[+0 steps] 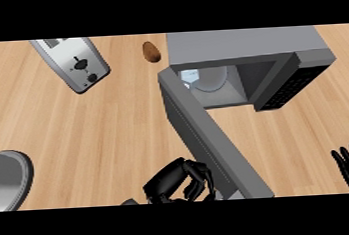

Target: Pick up the milk, place it into the microwave and close the microwave

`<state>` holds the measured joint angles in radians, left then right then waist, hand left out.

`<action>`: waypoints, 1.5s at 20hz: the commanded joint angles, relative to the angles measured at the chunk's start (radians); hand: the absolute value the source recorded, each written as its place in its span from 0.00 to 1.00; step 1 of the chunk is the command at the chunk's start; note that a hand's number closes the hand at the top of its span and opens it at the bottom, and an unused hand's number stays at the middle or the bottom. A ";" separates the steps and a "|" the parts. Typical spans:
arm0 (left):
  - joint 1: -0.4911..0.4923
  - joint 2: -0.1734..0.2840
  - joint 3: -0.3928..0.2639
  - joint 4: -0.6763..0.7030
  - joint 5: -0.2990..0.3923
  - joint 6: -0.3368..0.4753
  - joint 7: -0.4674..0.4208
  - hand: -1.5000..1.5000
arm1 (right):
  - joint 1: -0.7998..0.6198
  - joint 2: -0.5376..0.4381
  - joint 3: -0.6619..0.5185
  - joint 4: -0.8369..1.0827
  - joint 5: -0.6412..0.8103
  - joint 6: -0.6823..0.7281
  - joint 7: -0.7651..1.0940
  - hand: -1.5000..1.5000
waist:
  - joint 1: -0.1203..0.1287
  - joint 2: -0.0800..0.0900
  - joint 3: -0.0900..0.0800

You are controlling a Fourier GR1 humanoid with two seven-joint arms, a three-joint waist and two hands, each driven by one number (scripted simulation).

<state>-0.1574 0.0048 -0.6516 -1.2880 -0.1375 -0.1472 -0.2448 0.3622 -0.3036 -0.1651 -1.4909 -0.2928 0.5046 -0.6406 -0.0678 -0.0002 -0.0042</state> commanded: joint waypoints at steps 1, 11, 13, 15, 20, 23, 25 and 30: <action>-0.065 -0.005 -0.201 0.086 0.091 0.184 0.019 1.00 | 0.056 0.004 0.039 -0.139 -0.055 0.080 0.008 0.00 | -0.008 0.004 0.000; -0.309 -0.003 -0.380 0.083 0.290 0.513 0.090 1.00 | 0.024 -0.080 0.070 -0.348 -0.178 0.089 0.192 0.00 | -0.055 0.013 -0.001; -0.339 -0.003 -0.376 0.124 0.325 0.551 0.089 1.00 | 0.042 -0.075 0.102 -0.414 -0.206 0.081 0.238 0.00 | -0.064 0.016 -0.003; -0.412 -0.003 -0.347 0.134 0.357 0.586 0.096 1.00 | 0.039 -0.084 0.103 -0.426 -0.200 0.075 0.252 0.00 | -0.078 0.019 -0.003; -0.465 -0.004 -0.324 0.162 0.454 0.700 0.061 1.00 | 0.038 -0.118 0.087 -0.484 -0.254 0.074 0.295 0.00 | -0.109 0.028 -0.003; -0.549 -0.004 -0.313 0.202 0.490 0.747 0.055 1.00 | 0.033 -0.133 0.090 -0.498 -0.280 0.059 0.339 0.00 | -0.105 0.029 -0.002; -0.576 -0.004 -0.296 0.234 0.519 0.767 0.048 1.00 | 0.054 -0.129 0.096 -0.550 -0.302 0.044 0.356 0.00 | -0.131 0.030 -0.003; -0.670 -0.005 -0.246 0.325 0.597 0.790 0.011 1.00 | 0.049 -0.118 0.116 -0.561 -0.324 0.022 0.385 0.00 | -0.142 0.043 -0.001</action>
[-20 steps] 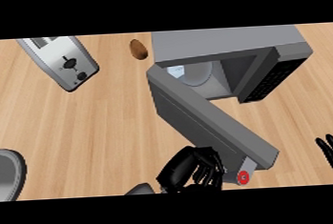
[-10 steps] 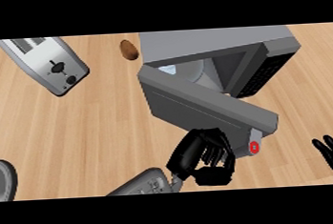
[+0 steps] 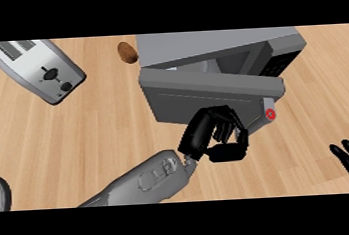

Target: Pick up the milk, place it into the microwave and close the microwave

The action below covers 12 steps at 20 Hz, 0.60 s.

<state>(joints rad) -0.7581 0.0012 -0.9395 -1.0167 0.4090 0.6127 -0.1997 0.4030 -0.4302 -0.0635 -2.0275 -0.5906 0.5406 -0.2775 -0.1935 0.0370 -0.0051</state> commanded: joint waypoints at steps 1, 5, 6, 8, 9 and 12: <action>-0.080 -0.001 0.043 0.060 0.075 0.028 -0.032 1.00 | -0.008 -0.009 0.000 -0.046 -0.045 -0.033 0.048 0.00 | -0.009 0.006 -0.001; -0.133 -0.001 0.059 0.117 0.135 0.019 -0.058 1.00 | -0.007 -0.031 0.001 -0.081 -0.057 -0.045 0.084 0.00 | -0.025 0.011 0.000; -0.154 -0.001 0.069 0.131 0.152 0.019 -0.053 1.00 | -0.007 -0.039 -0.017 -0.072 -0.073 -0.038 0.081 0.00 | -0.032 0.012 0.001; -0.179 -0.001 0.102 0.161 0.180 0.008 -0.081 1.00 | -0.015 -0.040 -0.026 -0.083 -0.072 -0.060 0.092 0.00 | -0.036 0.018 0.000; -0.182 -0.001 0.107 0.171 0.201 0.003 -0.079 1.00 | -0.019 -0.047 -0.018 -0.099 -0.084 -0.059 0.104 0.00 | -0.044 0.022 0.000; -0.200 -0.001 0.133 0.211 0.251 -0.004 -0.108 1.00 | -0.020 -0.048 -0.028 -0.090 -0.092 -0.068 0.111 0.00 | -0.046 0.024 0.001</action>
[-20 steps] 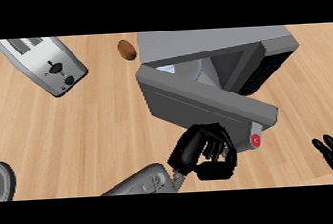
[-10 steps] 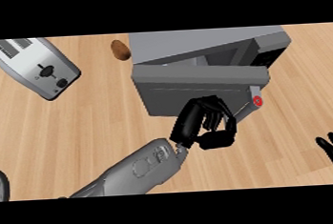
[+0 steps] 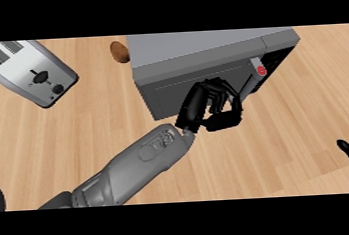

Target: Pick up the milk, place it into the microwave and close the microwave

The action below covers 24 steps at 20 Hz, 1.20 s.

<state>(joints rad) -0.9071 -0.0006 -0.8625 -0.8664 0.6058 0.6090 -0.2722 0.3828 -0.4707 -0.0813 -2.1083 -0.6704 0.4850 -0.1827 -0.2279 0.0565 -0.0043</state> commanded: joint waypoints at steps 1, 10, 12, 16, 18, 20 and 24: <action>-0.052 0.001 0.043 0.066 0.061 0.005 -0.040 1.00 | -0.008 -0.014 -0.018 -0.018 -0.022 -0.024 0.026 0.00 | -0.013 0.003 0.000; -0.068 0.001 0.064 0.094 0.166 -0.033 -0.094 1.00 | -0.047 -0.026 -0.021 -0.025 -0.055 -0.027 0.041 0.00 | -0.019 0.016 0.001; -0.062 0.001 0.085 0.097 0.200 -0.038 -0.095 1.00 | -0.038 -0.031 -0.033 -0.018 -0.080 -0.020 0.042 0.00 | -0.027 0.017 0.002; -0.043 0.001 0.092 0.114 0.231 -0.013 -0.119 1.00 | -0.058 -0.028 -0.030 -0.041 -0.105 -0.032 0.048 0.00 | -0.023 0.022 0.001; -0.052 0.001 0.080 0.135 0.223 0.008 -0.133 1.00 | -0.040 -0.039 -0.031 -0.033 -0.108 -0.008 0.049 0.00 | -0.031 0.016 0.005; -0.054 0.001 0.098 0.117 0.234 0.025 -0.173 1.00 | -0.046 -0.053 -0.031 -0.042 -0.117 0.001 0.057 0.00 | -0.031 0.019 0.002; -0.049 0.001 0.088 0.126 0.253 0.030 -0.199 1.00 | -0.062 -0.072 -0.037 -0.059 -0.137 0.011 0.065 0.00 | -0.029 0.023 0.001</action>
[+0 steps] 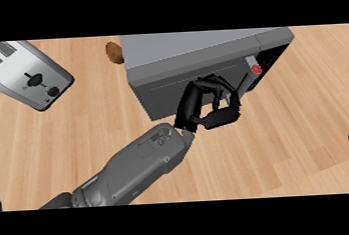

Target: Pick up the milk, place it into the microwave and close the microwave

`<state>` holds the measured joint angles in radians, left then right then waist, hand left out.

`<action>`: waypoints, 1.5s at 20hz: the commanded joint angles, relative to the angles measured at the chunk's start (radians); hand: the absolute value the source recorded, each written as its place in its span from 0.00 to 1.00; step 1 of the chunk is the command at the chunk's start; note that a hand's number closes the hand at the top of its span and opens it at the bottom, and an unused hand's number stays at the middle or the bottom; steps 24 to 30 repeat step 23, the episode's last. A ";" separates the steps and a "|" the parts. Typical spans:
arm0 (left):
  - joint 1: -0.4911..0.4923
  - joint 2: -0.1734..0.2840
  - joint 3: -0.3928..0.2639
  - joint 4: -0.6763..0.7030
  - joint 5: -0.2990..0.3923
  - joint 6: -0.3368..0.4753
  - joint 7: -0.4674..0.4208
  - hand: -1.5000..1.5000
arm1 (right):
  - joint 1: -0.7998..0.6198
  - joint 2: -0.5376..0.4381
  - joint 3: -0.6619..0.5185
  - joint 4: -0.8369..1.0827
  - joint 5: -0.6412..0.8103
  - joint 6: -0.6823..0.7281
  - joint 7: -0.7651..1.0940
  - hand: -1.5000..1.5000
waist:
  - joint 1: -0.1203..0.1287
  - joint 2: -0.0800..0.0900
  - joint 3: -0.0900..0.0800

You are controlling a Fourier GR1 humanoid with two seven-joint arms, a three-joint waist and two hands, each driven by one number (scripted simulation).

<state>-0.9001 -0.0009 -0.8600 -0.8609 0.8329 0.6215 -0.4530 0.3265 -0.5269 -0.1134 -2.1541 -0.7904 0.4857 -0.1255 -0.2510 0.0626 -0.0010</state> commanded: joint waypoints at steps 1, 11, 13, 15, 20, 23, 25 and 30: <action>-0.073 0.001 0.084 0.125 0.027 0.010 -0.019 1.00 | -0.007 -0.006 0.004 -0.013 -0.017 0.012 0.002 0.00 | -0.003 0.016 0.000; -0.056 0.001 0.069 0.130 0.078 0.034 -0.076 1.00 | -0.006 -0.037 0.009 -0.041 -0.066 0.038 0.024 0.00 | -0.028 0.025 -0.001; -0.069 0.001 0.069 0.132 0.083 0.035 -0.086 1.00 | -0.013 -0.040 0.016 -0.047 -0.072 0.032 0.032 0.00 | -0.018 0.024 -0.001; -0.069 0.001 0.063 0.132 0.090 0.041 -0.094 1.00 | -0.022 -0.045 0.008 -0.050 -0.074 0.028 0.033 0.00 | -0.022 0.028 -0.001; -0.069 0.001 0.063 0.130 0.115 0.045 -0.118 1.00 | -0.017 -0.055 0.004 -0.044 -0.090 0.040 0.038 0.00 | -0.030 0.028 0.000; -0.075 0.001 0.064 0.146 0.118 0.046 -0.130 1.00 | -0.017 -0.063 0.010 -0.058 -0.090 0.036 0.050 0.00 | -0.021 0.028 -0.001; -0.075 0.001 0.064 0.146 0.118 0.046 -0.130 1.00 | -0.017 -0.063 0.010 -0.058 -0.090 0.036 0.050 0.00 | -0.021 0.028 -0.001; -0.075 0.001 0.064 0.146 0.118 0.046 -0.130 1.00 | -0.017 -0.063 0.010 -0.058 -0.090 0.036 0.050 0.00 | -0.021 0.028 -0.001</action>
